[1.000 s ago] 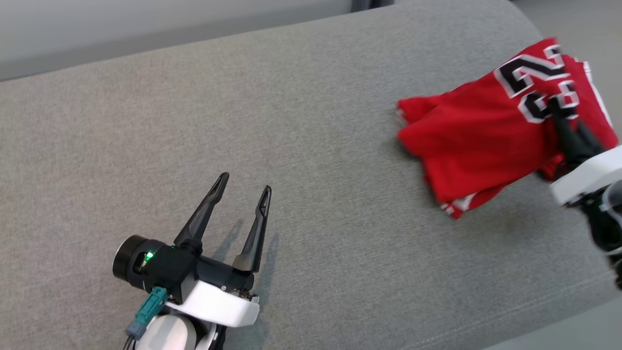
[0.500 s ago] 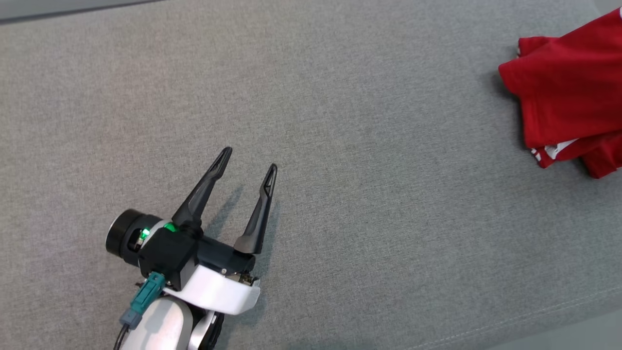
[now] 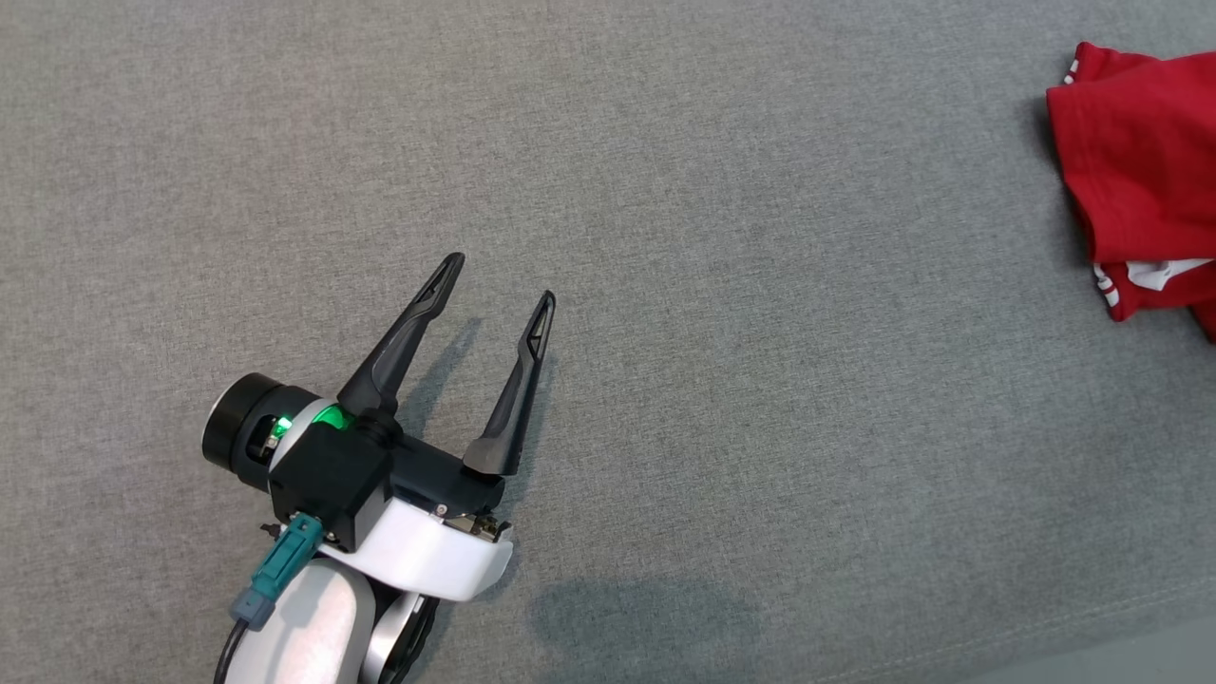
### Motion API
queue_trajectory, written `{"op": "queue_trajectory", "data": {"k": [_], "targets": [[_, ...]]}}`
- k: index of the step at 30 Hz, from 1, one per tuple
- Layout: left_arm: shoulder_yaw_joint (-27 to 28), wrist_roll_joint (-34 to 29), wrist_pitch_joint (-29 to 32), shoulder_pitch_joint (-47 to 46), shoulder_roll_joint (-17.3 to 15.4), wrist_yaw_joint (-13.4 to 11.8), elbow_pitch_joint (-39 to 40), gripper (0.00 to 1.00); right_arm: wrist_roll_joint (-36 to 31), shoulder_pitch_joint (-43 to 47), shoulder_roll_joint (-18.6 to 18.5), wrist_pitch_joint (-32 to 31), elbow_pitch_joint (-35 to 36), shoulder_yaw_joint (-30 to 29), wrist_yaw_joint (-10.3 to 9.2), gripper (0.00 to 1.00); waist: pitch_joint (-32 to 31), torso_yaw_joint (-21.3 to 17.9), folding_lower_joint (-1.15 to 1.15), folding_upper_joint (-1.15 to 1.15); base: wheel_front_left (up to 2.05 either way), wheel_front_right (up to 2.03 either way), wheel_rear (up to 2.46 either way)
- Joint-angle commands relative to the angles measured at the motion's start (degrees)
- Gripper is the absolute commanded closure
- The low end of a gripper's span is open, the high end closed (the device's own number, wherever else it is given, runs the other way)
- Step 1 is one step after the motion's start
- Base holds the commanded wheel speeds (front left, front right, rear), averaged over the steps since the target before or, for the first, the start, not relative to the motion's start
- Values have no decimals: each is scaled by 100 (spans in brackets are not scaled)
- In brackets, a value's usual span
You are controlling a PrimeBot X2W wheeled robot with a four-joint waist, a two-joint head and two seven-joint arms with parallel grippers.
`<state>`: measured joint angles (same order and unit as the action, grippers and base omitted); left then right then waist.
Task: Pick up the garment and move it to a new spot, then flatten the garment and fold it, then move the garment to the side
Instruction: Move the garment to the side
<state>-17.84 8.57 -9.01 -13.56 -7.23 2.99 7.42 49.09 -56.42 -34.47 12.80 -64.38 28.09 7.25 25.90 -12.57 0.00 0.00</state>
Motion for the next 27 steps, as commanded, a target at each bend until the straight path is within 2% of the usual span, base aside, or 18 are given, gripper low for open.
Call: {"op": "queue_trajectory", "data": {"k": [1, 6, 12, 16, 20, 24, 27], "targets": [[139, -42, 13, -162, -65, 21, 193, 0, -122, -11, -141, 118, -140, 0, 24, 0, 19, 20, 0, 0, 0, 0, 0], [135, -24, 8, -168, -79, -6, 201, 0, -548, -335, -61, 210, -672, -141, 24, 0, 36, 43, 0, 0, 0, 0, 0], [121, -3, -19, -199, -63, -52, 151, 0, -1591, -660, -308, 217, -716, -636, 24, 0, -7, 11, 0, 0, 0, 0, 0], [118, 36, -52, -183, -52, -76, 92, 0, -2235, -570, -168, 218, -258, -1334, 24, 0, -137, -15, 0, 0, 0, 0, 0], [134, 132, -113, -130, -11, -110, 12, 0, -2713, -135, 238, 218, 435, -2006, 24, 0, -327, 6, 0, 0, 0, 0, 0], [178, 263, -188, -46, 47, -165, -92, 0, -3074, 405, 703, 219, 1221, -2377, 24, 0, -552, 78, 0, 0, 0, 0, 0], [223, 328, -232, 3, 78, -218, -154, 0, -3188, 673, 902, 219, 1603, -2462, 24, 0, -673, 136, 0, 0, 0, 0, 0]]}}
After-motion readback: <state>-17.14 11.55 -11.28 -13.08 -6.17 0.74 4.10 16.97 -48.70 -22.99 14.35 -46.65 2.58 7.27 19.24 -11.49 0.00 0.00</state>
